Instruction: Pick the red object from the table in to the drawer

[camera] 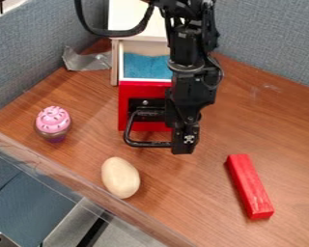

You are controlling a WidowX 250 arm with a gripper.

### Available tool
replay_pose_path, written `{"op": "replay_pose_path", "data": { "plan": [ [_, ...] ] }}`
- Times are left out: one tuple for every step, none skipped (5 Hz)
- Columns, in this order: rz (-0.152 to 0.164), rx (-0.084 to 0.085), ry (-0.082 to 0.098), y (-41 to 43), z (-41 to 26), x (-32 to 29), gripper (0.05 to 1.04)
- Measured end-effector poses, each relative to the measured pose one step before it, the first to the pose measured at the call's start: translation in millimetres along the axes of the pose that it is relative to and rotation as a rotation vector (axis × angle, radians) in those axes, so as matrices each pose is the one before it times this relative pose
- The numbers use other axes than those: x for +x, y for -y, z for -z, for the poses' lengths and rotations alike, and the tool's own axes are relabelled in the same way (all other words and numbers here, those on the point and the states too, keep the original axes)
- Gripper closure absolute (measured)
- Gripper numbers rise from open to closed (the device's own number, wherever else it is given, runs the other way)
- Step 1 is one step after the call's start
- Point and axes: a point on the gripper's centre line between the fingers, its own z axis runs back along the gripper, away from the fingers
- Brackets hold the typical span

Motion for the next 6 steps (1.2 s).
{"op": "replay_pose_path", "data": {
  "plan": [
    [-0.0099, -0.0256, -0.0183, 1.95, 8.78, -3.29, 0.083],
    [-0.0089, -0.0319, 0.0149, 7.74, 3.51, 1.49, 0.084],
    [-0.0151, -0.0047, 0.0432, 11.70, -2.76, 5.89, 0.085],
    [0.0927, 0.0017, 0.0288, 13.37, -0.63, 6.83, 0.084],
    [0.1486, 0.1733, -0.0382, 19.36, 1.82, 12.67, 0.084],
    [0.0761, 0.0889, -0.0186, 10.32, 3.77, 7.87, 0.084]
  ]
}}
